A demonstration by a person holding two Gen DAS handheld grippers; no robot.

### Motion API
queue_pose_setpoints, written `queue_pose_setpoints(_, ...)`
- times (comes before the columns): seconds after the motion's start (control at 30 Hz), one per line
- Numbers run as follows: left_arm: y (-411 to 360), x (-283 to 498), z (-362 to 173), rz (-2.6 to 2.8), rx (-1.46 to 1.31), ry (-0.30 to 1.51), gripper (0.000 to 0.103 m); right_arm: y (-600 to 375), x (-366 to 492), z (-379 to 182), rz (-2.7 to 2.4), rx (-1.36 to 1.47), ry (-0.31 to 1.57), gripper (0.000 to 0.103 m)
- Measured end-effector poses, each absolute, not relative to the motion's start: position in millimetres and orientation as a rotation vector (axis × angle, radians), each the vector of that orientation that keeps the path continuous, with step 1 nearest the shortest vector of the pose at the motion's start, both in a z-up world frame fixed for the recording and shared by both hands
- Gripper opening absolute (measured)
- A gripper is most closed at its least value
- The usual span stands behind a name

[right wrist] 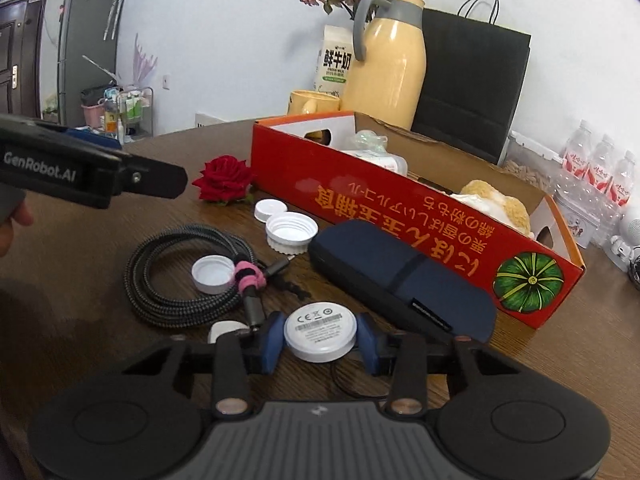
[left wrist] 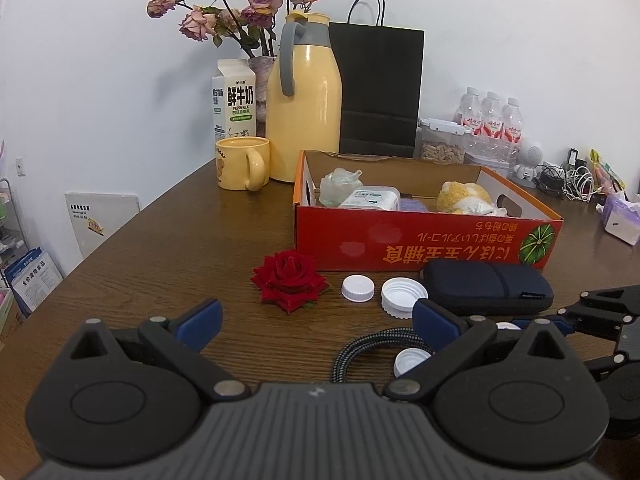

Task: Organize objects
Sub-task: 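Return to the table and grasp the round white puck with the right tool, then grasp the black cable with the left tool while the right tool carries the white puck toward the box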

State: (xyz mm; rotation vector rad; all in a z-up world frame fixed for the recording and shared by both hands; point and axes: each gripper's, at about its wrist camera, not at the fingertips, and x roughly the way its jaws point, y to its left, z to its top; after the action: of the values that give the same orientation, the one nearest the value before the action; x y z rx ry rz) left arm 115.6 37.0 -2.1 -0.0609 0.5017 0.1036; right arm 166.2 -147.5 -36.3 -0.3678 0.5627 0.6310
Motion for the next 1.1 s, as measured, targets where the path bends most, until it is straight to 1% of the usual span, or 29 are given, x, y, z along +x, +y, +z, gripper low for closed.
queue_pose_setpoints(0.13, 36, 117, -3, 0.103, -0.061, 0.506, 0.103, -158, 161, -33, 0.620, -0.317, 0.529, 0.038)
queue_pose_setpoints(0.43, 23, 120, -8, 0.039, -0.033, 0.531, 0.103, -177, 163, -26, 0.596, -0.198, 0.517, 0.038)
queue_pose_setpoints(0.63, 3, 118, -14, -0.099, 0.005, 0.558, 0.103, -191, 165, -14, 0.587, -0.052, 0.501, 0.038)
queue_pose_setpoints(0.83, -29, 118, -23, -0.258, 0.038, 0.579, 0.088, -189, 163, -7, 0.615, 0.054, 0.494, 0.038)
queue_pose_setpoints(0.9, -35, 120, -25, -0.285, 0.032, 0.585, 0.082, -187, 162, -5, 0.629, 0.080, 0.497, 0.038)
queue_pose_setpoints(1.0, -38, 122, -26, -0.310, -0.003, 0.586, 0.076, -183, 160, -5, 0.644, 0.102, 0.500, 0.039)
queue_pose_setpoints(1.07, -36, 124, -27, -0.312, -0.031, 0.583, 0.075, -182, 159, -5, 0.658, 0.124, 0.507, 0.039)
queue_pose_setpoints(1.1, -35, 125, -27, -0.311, -0.049, 0.581, 0.073, -182, 158, -5, 0.663, 0.130, 0.508, 0.039)
